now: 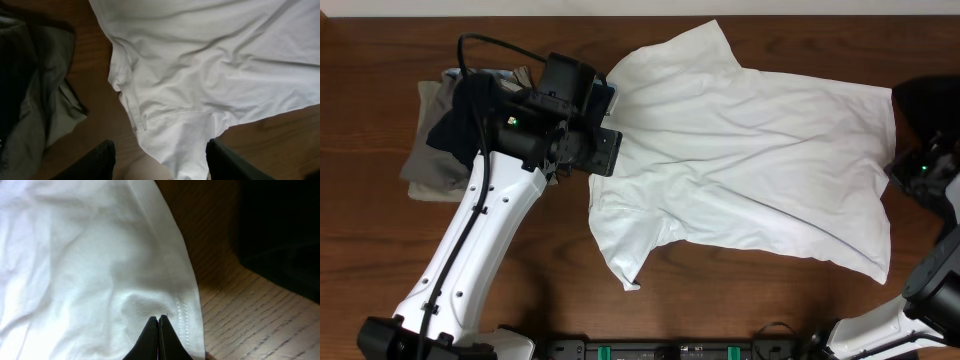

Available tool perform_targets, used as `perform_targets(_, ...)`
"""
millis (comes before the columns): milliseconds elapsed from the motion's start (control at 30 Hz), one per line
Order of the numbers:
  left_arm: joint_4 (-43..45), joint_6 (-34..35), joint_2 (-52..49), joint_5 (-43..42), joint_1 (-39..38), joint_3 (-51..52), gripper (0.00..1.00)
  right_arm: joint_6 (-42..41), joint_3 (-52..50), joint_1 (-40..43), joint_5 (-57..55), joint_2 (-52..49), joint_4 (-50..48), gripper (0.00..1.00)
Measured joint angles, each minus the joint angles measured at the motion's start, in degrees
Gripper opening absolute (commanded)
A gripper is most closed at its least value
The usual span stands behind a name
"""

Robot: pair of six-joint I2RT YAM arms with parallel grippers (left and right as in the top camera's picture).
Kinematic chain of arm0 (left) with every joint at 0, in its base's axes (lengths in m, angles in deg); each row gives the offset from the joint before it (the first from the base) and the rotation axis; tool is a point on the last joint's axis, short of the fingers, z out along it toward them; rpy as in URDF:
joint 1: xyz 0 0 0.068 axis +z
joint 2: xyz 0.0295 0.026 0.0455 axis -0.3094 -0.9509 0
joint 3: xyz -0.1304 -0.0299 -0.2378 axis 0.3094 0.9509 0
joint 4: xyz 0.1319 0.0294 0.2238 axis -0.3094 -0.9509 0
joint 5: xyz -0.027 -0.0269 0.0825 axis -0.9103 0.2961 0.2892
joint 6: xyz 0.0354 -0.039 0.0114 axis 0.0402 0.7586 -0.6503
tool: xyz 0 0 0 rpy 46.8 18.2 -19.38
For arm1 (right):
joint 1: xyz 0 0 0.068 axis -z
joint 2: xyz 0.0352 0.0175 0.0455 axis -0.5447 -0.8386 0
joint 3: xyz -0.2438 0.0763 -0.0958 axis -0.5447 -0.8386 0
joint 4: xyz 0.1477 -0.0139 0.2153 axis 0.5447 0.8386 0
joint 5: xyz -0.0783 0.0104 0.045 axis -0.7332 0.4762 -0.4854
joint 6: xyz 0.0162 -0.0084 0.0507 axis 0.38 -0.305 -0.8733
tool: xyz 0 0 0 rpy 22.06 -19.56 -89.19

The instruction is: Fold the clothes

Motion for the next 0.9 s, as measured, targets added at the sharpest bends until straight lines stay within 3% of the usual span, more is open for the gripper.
perform_targets(267,0.0,0.0,0.0,0.0,0.0,0.0,0.60,-3.3,0.0,-1.9,-8.8,-2.8,-0.4,0.01)
perform_targets(567,0.4,0.0,0.0,0.0,0.0,0.0,0.60,-5.4,0.7,-1.9,-11.5,-6.4,-4.3,0.01)
perform_targets(700,0.4,0.0,0.0,0.0,0.0,0.0,0.60,-5.3,0.8,-1.6,-10.8,-6.5,-4.3,0.01)
perform_targets(900,0.4,0.0,0.0,0.0,0.0,0.0,0.60,-1.6,0.9,0.6,-0.4,-6.5,-2.1,0.01)
